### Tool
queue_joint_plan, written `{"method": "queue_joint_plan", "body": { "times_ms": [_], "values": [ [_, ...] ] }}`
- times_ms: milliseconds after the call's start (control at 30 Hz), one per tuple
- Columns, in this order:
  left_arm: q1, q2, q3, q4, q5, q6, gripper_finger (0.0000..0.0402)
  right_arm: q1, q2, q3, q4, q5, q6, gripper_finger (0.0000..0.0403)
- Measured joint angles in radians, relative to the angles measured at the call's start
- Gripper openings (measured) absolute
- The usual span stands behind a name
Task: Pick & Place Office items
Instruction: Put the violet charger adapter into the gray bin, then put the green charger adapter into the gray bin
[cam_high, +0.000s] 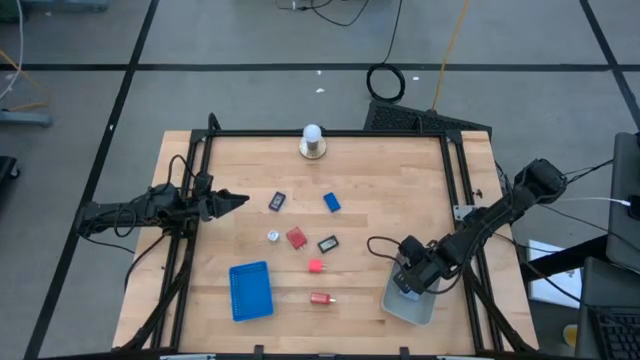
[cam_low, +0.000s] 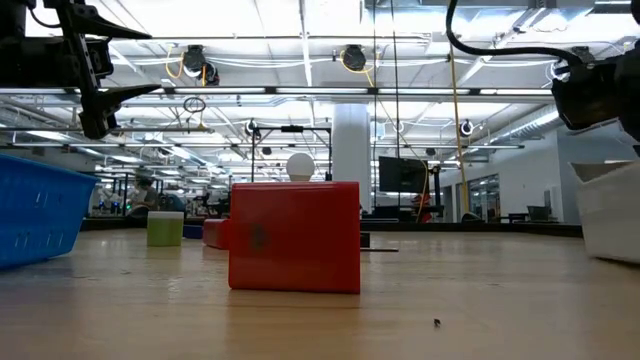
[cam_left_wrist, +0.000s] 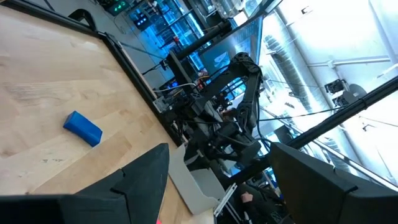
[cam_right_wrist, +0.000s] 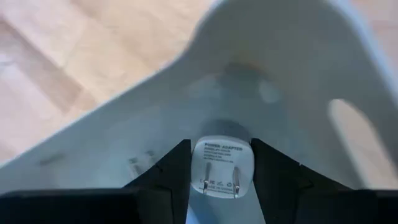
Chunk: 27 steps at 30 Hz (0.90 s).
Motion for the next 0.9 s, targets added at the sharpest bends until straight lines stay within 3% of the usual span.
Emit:
{"method": "queue_joint_plan", "body": {
  "times_ms": [300,600,900],
  "values": [
    [0.000,0.000,0.000,0.000,0.000,0.005,0.0278,0.000,0.000,0.000,0.021,0.000,0.007,0.0131],
    [0.000,0.000,0.000,0.000,0.000,0.012,0.0278,0.000,-0.028,-0.002,0.077,-0.001,0.017,0.0251],
    [0.000,0.000,0.000,0.000,0.000,0.012,0.0278,0.000,-0.180,-0.003,0.089,0.062,0.045,0.0262]
  ]
}}
